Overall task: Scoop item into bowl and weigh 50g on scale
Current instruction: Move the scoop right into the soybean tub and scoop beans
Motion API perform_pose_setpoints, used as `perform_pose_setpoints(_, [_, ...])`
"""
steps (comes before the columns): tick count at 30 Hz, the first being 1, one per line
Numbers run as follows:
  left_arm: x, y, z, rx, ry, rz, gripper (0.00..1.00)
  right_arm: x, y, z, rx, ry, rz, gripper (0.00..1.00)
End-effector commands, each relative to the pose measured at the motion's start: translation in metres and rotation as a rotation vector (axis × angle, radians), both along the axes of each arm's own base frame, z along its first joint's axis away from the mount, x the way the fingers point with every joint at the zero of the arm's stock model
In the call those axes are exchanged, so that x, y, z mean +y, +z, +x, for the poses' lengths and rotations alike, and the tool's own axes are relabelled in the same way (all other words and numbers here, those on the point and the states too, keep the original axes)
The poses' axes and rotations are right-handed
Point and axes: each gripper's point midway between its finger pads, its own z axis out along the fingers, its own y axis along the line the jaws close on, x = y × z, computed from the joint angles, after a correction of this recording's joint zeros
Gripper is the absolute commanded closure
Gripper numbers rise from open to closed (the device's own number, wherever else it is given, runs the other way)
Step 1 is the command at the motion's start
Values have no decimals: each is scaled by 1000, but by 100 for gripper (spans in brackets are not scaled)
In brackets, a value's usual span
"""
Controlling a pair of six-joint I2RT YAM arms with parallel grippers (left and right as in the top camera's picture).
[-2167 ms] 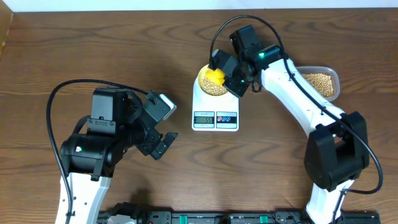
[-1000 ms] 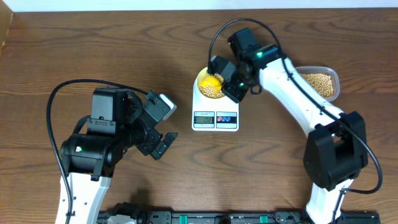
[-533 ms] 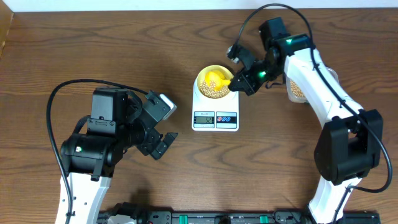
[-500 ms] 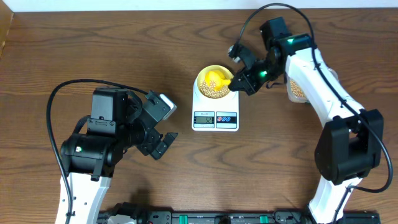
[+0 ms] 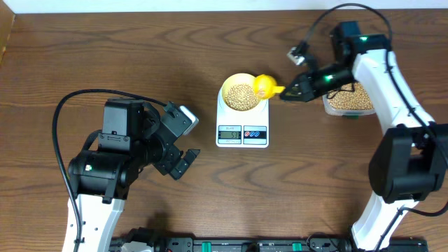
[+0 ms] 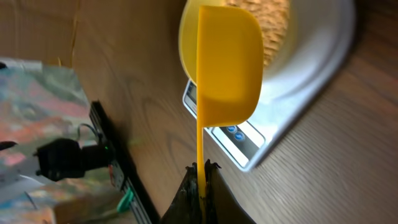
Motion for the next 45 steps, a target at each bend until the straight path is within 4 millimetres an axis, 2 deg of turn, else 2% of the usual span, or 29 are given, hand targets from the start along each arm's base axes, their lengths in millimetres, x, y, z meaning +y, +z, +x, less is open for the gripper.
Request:
perform_pose_setpoints(1, [1, 7, 3, -25, -7, 7, 1, -26, 31, 9, -54, -84, 38, 99])
perform_pose_setpoints(2, [1, 7, 3, -25, -7, 7, 1, -42, 39, 10, -65, -127, 36, 99])
perform_pose_setpoints(8, [1, 7, 3, -25, -7, 7, 1, -97, 55, 5, -56, -270, -1, 99])
perform_pose_setpoints(12, [1, 7, 3, -25, -7, 7, 1, -144, 52, -4, -27, -380, -90, 99])
perform_pose_setpoints(16, [1, 7, 3, -25, -7, 7, 1, -171, 45, -10, -2, -437, -157, 99])
perform_pose_setpoints(20, [1, 7, 3, -25, -7, 7, 1, -200, 25, -21, 38, -451, -351, 99])
perform_pose_setpoints(27, [1, 7, 3, -25, -7, 7, 1, -217, 12, -5, -10, -477, -567, 99])
perform_pose_setpoints(31, [1, 7, 3, -25, -7, 7, 1, -222, 4, -6, -30, -413, -884, 99])
perform_pose_setpoints(33, [1, 7, 3, -25, -7, 7, 1, -225, 8, 0, -72, -426, -1061, 99])
perform_pose_setpoints(36, [1, 7, 3, -25, -7, 7, 1, -230, 17, 5, -113, -475, -1218, 99])
perform_pose_setpoints(41, [1, 7, 3, -25, -7, 7, 1, -230, 30, 7, -164, -489, -1365, 99])
perform_pose_setpoints(45, [1, 7, 3, -25, -7, 7, 1, -229, 34, 9, -190, -493, -1408, 99])
